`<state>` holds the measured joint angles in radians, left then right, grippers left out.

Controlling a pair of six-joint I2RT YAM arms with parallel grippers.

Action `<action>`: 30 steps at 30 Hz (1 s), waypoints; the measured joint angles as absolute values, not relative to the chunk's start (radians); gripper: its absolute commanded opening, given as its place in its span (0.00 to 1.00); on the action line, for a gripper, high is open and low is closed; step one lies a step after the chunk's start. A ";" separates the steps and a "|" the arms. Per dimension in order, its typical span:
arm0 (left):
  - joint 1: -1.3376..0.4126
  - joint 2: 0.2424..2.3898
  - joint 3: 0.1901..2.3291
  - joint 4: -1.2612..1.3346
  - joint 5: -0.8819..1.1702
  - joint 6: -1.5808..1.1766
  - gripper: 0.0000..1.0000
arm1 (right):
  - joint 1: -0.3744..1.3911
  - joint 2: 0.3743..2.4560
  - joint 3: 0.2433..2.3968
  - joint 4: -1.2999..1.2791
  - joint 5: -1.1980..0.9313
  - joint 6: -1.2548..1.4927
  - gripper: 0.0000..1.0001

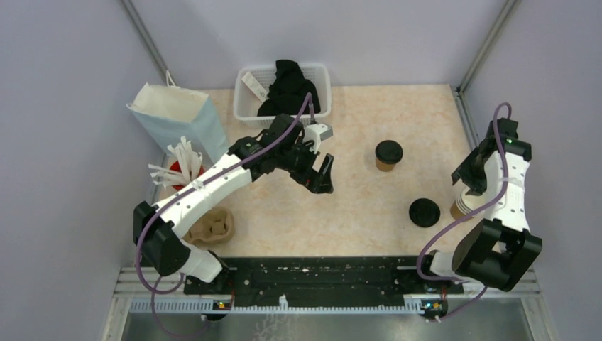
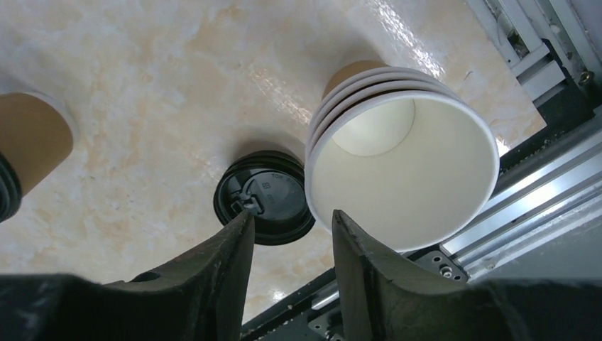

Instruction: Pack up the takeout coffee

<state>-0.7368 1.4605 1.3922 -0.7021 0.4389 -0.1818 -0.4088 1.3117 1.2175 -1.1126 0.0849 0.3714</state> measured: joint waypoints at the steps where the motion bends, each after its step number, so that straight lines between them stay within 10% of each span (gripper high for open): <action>1: -0.738 1.457 1.382 -0.705 0.424 -0.172 0.98 | -0.410 1.312 1.204 -1.110 0.087 0.370 0.34; 30: -0.728 1.435 1.339 -0.720 0.376 -0.130 0.98 | -0.431 1.282 1.120 -1.032 0.149 0.358 0.00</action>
<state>-0.7280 1.4349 1.3388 -0.7200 0.3759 -0.1295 -0.4309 1.2823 1.1198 -1.0325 0.1493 0.3584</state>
